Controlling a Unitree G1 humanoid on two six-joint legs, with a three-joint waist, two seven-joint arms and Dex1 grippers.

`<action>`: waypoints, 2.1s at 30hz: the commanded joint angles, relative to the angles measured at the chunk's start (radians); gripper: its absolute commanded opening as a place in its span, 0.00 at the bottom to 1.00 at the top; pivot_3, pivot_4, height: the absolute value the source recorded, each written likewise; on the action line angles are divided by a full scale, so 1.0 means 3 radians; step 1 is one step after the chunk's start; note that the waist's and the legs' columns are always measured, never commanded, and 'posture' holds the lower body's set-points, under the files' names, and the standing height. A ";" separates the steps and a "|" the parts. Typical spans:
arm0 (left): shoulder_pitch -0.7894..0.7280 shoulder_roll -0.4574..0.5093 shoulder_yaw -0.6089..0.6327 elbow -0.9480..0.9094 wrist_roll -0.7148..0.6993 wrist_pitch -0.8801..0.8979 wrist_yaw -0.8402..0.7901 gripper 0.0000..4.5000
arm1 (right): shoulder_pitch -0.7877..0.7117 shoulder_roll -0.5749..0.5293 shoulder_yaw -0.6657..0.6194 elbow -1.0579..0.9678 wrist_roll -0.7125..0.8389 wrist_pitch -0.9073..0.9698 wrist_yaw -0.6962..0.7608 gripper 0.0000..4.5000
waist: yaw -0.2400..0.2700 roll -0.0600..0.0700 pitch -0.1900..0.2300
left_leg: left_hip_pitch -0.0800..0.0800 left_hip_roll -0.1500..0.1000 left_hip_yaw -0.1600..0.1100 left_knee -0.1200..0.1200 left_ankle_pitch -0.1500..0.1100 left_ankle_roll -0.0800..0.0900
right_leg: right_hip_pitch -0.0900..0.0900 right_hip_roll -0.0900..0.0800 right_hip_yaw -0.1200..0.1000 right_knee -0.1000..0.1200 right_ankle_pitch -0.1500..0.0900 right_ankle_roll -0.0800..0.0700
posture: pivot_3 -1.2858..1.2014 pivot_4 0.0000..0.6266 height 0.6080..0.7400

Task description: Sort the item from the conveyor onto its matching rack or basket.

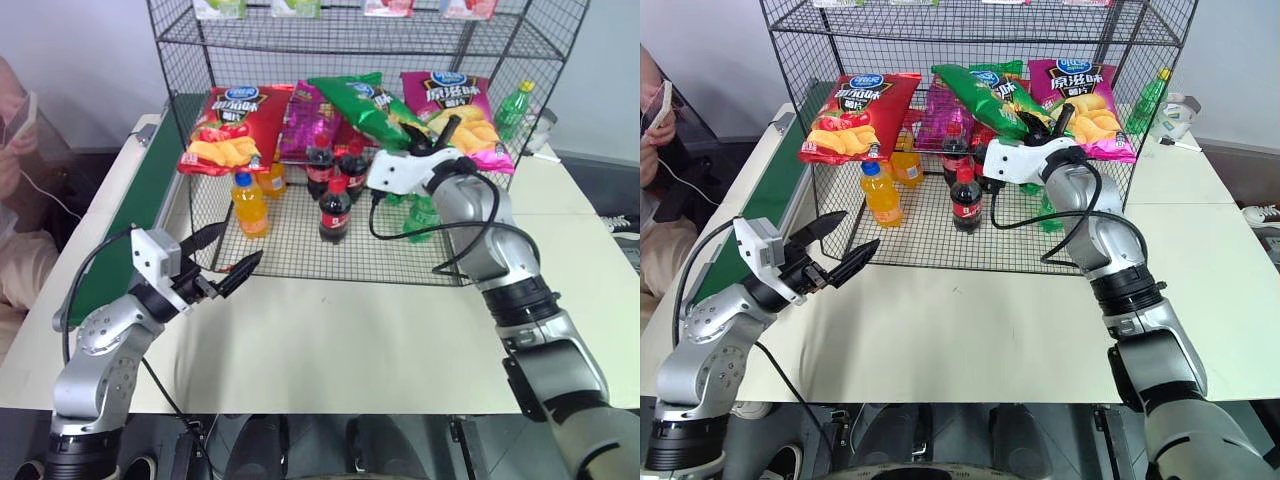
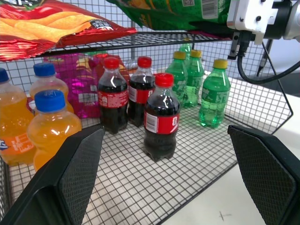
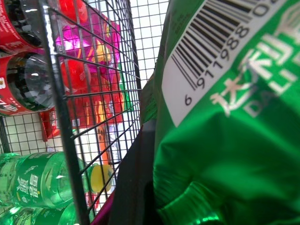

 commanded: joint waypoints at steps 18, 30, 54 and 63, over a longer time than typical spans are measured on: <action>0.0132 -0.0053 -0.0022 -0.0099 0.0063 -0.0091 0.0060 1.00 | -0.0253 0.0340 0.0084 -0.0045 0.0601 -0.0074 0.0192 0.82 | -0.0098 0.0000 -0.0001 | 0.0005 0.0002 0.0000 -0.0001 0.0000 0.0000 | 0.0000 0.0002 0.0002 0.0006 0.0000 0.0000 | 0.52 0.24 0.99; 0.0146 -0.0087 -0.0083 -0.0055 0.0137 -0.0145 0.0055 1.00 | -0.0363 0.0551 -0.0025 -0.0105 0.1014 -0.0172 0.0160 0.82 | -0.0075 0.0000 -0.0001 | 0.0001 0.0001 0.0000 -0.0001 0.0000 0.0000 | -0.0002 -0.0001 0.0001 0.0006 0.0000 0.0000 | 0.52 0.24 0.99; 0.0228 0.0161 0.0101 -0.0095 0.0106 -0.0102 -0.0036 1.00 | 0.0639 0.0870 -0.0662 -0.1793 0.4114 0.0826 0.1309 0.82 | -0.0045 -0.0002 -0.0002 | -0.0015 0.0002 -0.0006 -0.0002 0.0000 0.0000 | -0.0011 -0.0004 -0.0006 0.0003 0.0000 0.0001 | 0.52 0.24 0.99; 0.0289 0.0803 0.0628 0.0194 -0.0232 0.0288 -0.0444 1.00 | 0.2223 -0.0673 -0.1873 -0.2230 0.5233 0.1534 0.2265 0.82 | 0.0011 0.0004 0.0002 | -0.0015 -0.0001 -0.0008 -0.0007 -0.0003 0.0005 | -0.0007 -0.0010 -0.0008 -0.0011 0.0000 -0.0001 | 0.52 0.24 0.99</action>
